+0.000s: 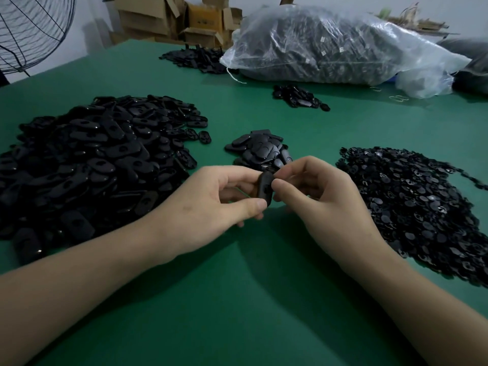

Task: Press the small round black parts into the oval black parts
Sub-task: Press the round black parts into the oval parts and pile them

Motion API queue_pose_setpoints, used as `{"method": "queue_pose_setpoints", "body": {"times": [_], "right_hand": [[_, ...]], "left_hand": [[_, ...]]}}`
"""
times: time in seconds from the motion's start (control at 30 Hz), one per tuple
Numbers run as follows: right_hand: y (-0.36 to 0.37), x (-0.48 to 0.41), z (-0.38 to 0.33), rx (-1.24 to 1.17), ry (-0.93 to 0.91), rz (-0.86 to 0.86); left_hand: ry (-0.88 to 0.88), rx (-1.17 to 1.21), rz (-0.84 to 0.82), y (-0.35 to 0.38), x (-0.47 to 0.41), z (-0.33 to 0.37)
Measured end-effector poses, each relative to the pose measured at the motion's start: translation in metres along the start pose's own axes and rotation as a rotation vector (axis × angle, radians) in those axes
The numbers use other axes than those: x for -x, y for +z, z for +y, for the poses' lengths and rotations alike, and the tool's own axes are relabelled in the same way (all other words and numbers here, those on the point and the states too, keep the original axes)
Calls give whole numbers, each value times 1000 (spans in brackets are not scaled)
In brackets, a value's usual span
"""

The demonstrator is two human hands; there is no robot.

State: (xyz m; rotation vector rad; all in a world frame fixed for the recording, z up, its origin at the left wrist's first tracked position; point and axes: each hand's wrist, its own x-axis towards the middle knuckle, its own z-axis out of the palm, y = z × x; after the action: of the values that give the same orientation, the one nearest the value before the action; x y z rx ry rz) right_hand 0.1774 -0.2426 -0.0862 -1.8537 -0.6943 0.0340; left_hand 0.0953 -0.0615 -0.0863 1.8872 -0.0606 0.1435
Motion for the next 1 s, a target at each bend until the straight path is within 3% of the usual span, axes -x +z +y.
{"method": "queue_pose_setpoints", "body": {"times": [0.1, 0.2, 0.3, 0.5, 0.73, 1.0], "right_hand": [[-1, 0, 0, 40, -5, -19], [-14, -7, 3, 123, -15, 88], [-39, -20, 15, 388, -2, 222], [-56, -29, 30, 930, 107, 183], [-52, -29, 26, 1091, 109, 132], [-52, -30, 24, 1083, 96, 157]], "left_hand": [[-61, 112, 13, 0, 1, -1], [-99, 210, 45, -4, -1, -3], [-127, 264, 57, -4, -1, -5], [-117, 249, 42, -3, 0, -3], [-115, 254, 26, 0, 1, -4], [-120, 235, 13, 0, 1, -4]]}}
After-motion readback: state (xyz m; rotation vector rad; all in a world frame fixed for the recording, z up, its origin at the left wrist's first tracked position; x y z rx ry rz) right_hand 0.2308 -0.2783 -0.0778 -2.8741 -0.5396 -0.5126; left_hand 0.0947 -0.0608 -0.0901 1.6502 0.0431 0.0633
